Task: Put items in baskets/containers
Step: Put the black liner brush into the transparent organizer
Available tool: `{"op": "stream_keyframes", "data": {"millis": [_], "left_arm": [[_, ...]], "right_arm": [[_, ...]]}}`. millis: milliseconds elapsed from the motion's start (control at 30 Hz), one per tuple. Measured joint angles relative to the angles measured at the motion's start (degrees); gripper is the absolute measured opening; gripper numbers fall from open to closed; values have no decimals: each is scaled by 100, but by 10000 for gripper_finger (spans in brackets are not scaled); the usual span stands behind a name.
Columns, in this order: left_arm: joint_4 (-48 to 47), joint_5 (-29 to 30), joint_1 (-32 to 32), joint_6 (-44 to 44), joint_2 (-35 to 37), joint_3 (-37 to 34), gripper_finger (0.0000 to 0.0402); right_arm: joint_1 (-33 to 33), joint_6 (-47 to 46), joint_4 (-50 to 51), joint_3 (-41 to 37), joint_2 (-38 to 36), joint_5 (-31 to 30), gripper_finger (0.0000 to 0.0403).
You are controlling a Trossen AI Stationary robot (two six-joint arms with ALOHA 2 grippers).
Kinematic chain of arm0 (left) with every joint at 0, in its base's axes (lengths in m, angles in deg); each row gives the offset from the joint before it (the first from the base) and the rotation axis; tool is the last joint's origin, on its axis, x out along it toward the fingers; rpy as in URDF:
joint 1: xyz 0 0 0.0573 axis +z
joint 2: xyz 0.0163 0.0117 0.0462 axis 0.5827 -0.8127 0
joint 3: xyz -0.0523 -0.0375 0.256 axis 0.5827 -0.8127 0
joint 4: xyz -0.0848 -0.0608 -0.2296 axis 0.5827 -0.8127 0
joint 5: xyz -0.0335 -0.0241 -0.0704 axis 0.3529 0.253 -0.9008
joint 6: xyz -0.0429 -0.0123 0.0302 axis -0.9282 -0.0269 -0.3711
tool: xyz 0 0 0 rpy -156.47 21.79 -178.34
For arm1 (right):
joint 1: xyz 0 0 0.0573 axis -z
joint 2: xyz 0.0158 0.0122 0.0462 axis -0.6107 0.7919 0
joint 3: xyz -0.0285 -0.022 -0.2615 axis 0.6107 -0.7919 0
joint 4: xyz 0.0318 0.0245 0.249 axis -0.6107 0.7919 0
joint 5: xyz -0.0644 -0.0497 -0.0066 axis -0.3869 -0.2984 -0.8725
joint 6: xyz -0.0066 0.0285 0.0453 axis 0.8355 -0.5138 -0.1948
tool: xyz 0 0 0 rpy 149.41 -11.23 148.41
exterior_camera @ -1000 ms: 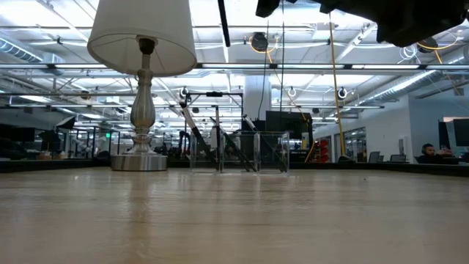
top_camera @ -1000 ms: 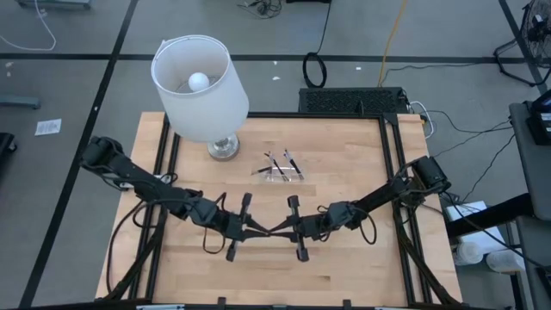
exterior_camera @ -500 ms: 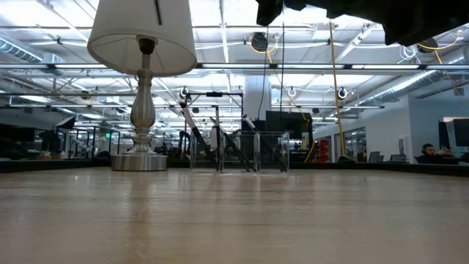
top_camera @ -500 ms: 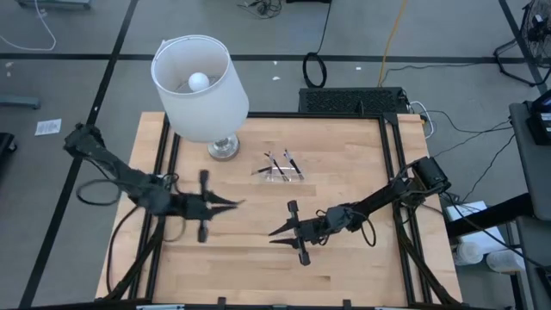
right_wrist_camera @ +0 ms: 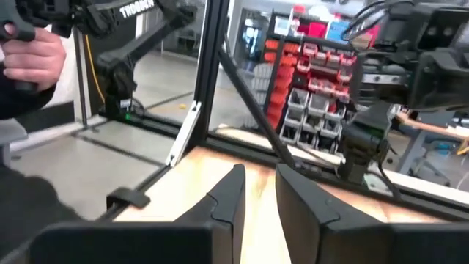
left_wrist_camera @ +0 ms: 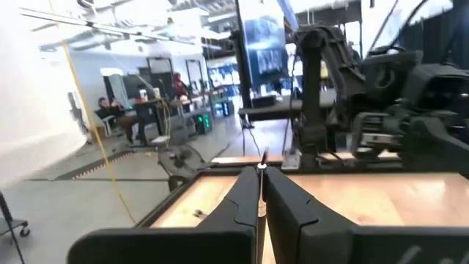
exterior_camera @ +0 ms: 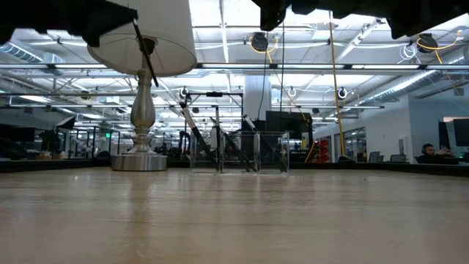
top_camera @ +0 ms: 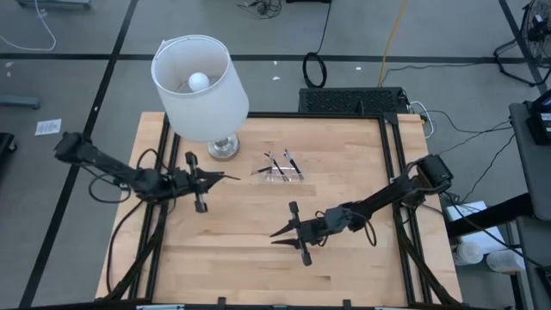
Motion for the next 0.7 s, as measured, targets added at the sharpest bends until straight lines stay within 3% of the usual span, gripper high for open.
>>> {"op": "stream_keyframes", "data": {"millis": [167, 367, 567, 700], "left_arm": [[739, -764, 816, -217, -95, -465, 8], [1085, -1565, 1839, -350, -488, -399, 8], [1541, -2215, 2694, -837, -1507, -197, 8], [2702, -2265, 2875, -871, -2376, -177, 8]], "right_arm": [[17, 124, 333, 0, -99, -3, 52], [115, 178, 435, 0, -97, -1, 39], [142, 269, 449, 0, -97, 1, 29], [149, 525, 451, 0, -97, -1, 24]]}}
